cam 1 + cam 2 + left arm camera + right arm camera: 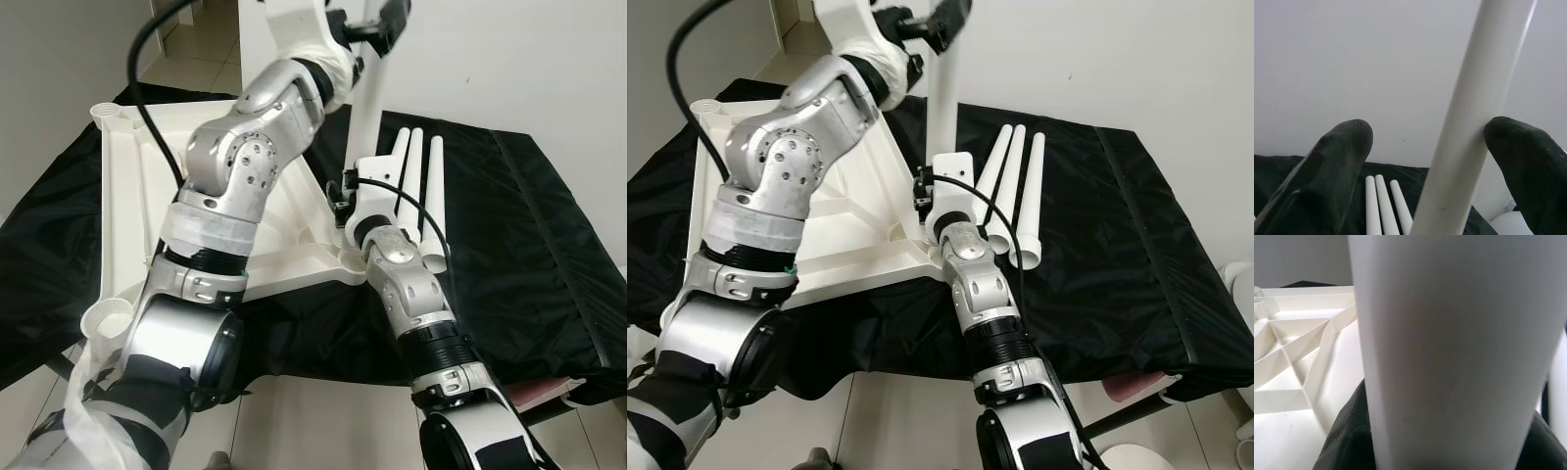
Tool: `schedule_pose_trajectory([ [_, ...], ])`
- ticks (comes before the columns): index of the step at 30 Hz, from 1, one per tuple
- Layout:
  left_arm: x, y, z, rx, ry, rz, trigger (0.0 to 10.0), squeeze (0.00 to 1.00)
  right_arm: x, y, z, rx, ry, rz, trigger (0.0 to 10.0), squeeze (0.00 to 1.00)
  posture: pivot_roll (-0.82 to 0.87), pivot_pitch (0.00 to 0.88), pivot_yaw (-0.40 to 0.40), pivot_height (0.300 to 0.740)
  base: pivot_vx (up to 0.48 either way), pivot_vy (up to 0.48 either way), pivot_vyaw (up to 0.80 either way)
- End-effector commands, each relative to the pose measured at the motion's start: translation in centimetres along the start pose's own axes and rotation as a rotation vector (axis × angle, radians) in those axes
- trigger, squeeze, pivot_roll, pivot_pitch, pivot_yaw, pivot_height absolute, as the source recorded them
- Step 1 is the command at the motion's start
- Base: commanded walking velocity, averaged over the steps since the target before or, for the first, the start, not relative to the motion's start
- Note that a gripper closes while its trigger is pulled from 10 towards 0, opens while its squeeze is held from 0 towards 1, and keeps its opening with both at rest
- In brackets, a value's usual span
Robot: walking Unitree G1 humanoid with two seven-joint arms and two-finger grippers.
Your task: Building children table
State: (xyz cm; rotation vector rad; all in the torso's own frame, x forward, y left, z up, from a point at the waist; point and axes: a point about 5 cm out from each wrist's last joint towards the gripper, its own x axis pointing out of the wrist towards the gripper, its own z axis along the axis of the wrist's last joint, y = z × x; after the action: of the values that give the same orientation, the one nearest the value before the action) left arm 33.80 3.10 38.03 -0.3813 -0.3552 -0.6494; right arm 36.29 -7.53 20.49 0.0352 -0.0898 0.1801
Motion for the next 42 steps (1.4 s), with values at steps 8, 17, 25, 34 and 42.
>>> schedule_pose_trajectory([
  [8,-1.2,0.1,-1.5,0.021,0.012,-0.162,10.0,0.0,-0.4,-2.4,0.1,0.048,-0.02,-0.092,10.0,0.0,0.04,0.036,-0.04,0.74,0.0,0.0,0.0],
  [17,-3.1,2.6,-3.9,0.03,0.105,-0.006,10.0,0.0,-1.7,-4.8,-0.5,0.054,-0.055,-0.137,10.0,0.0,0.04,0.032,-0.041,0.74,0.0,0.0,0.0],
  [25,-4.5,4.5,-7.1,0.048,0.181,0.09,10.0,0.0,-2.9,-5.9,-1.0,0.005,-0.085,-0.119,10.0,0.0,0.04,0.036,-0.052,0.74,0.0,0.0,0.0],
  [34,-6.6,6.0,-8.8,0.151,0.18,0.148,10.0,0.0,-3.9,-5.8,-0.4,-0.021,-0.18,-0.042,10.0,0.0,0.04,0.038,-0.062,0.74,0.0,0.0,0.0],
  [42,-8.1,6.8,-9.8,0.156,0.173,0.181,10.0,0.0,-4.5,-5.8,0.2,-0.02,-0.25,-0.002,10.0,0.0,0.03,0.03,-0.048,0.74,0.0,0.0,0.0],
])
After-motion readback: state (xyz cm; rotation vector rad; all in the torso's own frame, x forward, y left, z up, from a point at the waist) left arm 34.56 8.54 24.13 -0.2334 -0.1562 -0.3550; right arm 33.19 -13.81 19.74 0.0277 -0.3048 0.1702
